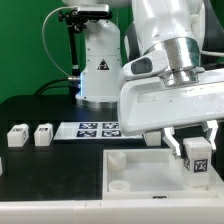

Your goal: Assemble one leg

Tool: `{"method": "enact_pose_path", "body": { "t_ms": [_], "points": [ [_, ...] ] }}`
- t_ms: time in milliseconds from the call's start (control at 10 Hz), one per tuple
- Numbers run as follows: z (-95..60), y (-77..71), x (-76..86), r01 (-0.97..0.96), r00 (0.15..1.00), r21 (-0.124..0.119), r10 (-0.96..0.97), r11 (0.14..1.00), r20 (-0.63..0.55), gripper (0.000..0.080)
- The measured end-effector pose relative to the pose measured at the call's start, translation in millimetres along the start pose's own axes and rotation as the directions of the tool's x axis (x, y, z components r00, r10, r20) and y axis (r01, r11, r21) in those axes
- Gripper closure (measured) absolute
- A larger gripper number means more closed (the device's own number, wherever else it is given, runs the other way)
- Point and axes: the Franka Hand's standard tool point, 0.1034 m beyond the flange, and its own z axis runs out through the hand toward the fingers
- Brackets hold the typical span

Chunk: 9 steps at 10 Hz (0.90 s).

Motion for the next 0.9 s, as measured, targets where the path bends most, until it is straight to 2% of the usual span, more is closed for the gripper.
{"method": "enact_pose_path", "body": {
  "t_ms": [100,200,300,400,800,900],
  "points": [
    [0.0,0.0,-0.1,0.0,1.0,0.0,0.0,1.0,0.0,0.034],
    [0.0,0.0,-0.1,0.001,1.0,0.0,-0.001,1.0,0.0,0.034],
    [0.1,0.0,-0.2,0.001,1.0,0.0,-0.001,1.0,0.0,0.0201],
    [0.1,0.0,-0.2,0.001,1.0,0.0,-0.001,1.0,0.0,0.0157],
    [0.1,0.1,-0.1,0.001,1.0,0.0,-0.001,1.0,0.002,0.015],
    [-0.6,-1.2,2.7,-0.027,0.998,0.003,0.026,1.0,0.059,0.015]
  ]
}}
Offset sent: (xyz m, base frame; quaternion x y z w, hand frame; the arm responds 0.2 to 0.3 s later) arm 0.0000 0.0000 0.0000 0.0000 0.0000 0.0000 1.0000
